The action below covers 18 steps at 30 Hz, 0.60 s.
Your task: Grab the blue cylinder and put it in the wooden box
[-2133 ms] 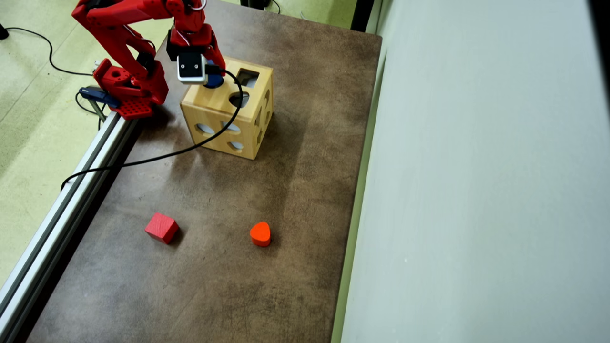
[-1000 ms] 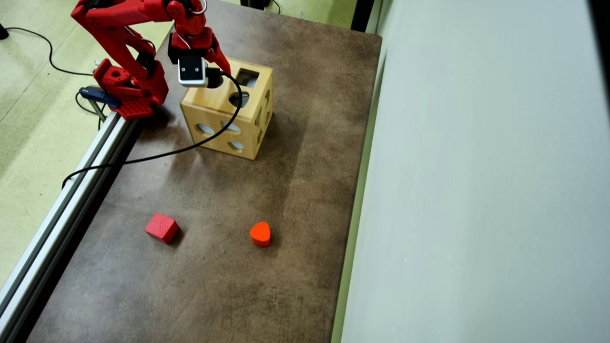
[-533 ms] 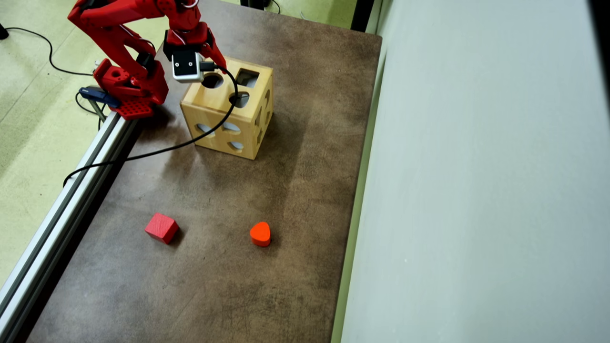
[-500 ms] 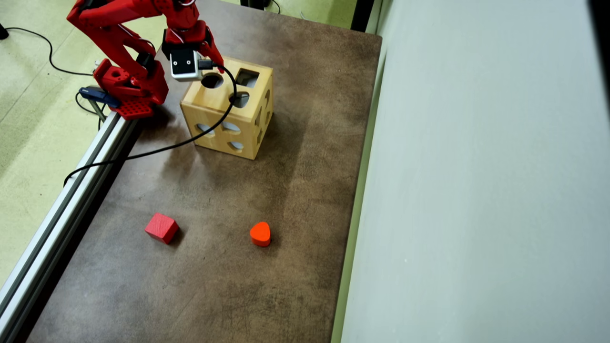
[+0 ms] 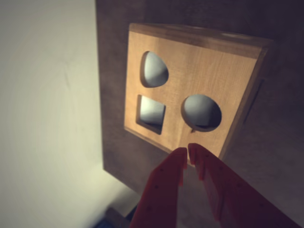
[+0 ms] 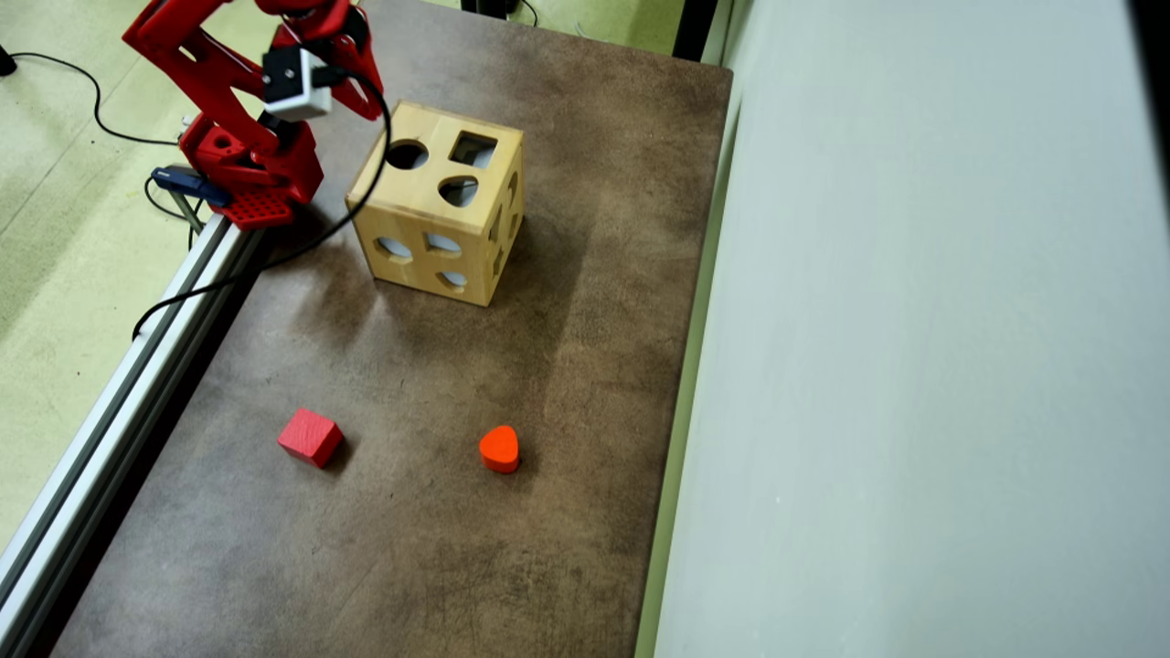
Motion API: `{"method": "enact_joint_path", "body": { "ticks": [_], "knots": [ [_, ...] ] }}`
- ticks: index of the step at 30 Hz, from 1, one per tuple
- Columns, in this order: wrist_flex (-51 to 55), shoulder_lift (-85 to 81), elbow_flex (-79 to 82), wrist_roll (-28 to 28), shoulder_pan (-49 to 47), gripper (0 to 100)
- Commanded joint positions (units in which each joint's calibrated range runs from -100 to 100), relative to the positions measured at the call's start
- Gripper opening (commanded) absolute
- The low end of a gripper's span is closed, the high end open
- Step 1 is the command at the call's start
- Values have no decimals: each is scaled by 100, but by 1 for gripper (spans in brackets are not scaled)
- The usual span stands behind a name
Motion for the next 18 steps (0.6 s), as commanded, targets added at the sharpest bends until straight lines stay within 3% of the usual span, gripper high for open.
{"method": "enact_joint_path", "body": {
  "ticks": [1,18],
  "knots": [
    [73,-499,-218,-156,27,1],
    [73,-1909,1150,-220,19,1]
  ]
}}
